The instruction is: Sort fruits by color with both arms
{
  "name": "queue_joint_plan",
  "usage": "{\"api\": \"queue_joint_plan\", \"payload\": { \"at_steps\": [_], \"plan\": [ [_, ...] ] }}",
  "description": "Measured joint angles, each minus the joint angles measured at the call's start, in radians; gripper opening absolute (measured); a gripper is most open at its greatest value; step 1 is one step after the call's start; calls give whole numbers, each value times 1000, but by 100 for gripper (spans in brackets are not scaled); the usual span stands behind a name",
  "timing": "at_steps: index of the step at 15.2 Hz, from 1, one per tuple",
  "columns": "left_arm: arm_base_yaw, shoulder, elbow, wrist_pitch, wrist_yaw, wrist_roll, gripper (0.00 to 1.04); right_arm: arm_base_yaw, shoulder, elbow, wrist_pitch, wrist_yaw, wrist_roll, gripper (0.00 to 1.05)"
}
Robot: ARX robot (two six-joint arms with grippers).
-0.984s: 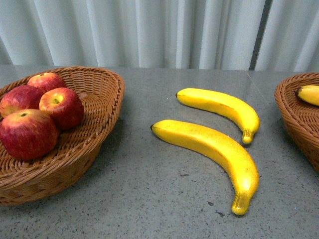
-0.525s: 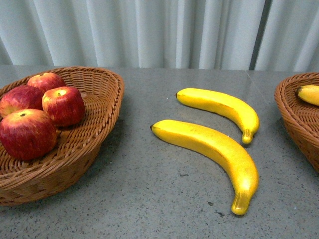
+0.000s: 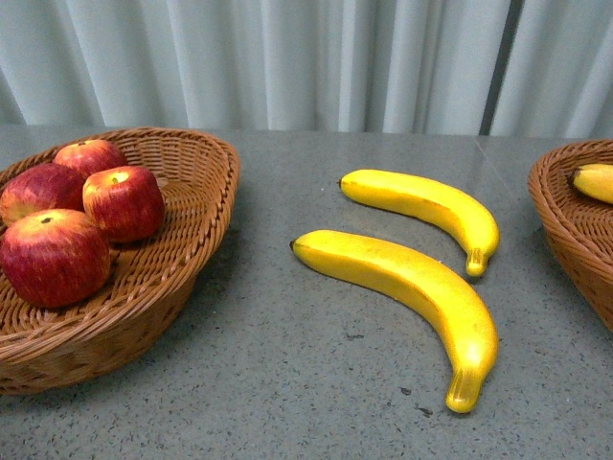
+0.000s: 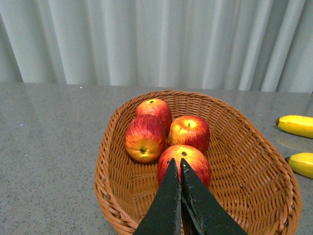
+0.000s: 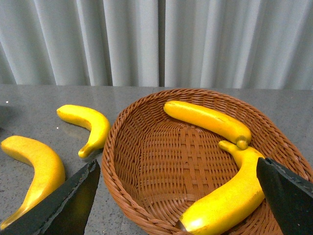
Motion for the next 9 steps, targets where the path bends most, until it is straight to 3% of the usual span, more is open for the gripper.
{"api": "queue_joint_plan", "payload": {
  "at_steps": [9],
  "plan": [
    [2,-109,-41,-69,0,0,2,0,0,0,0,0,0,98]
  ]
}}
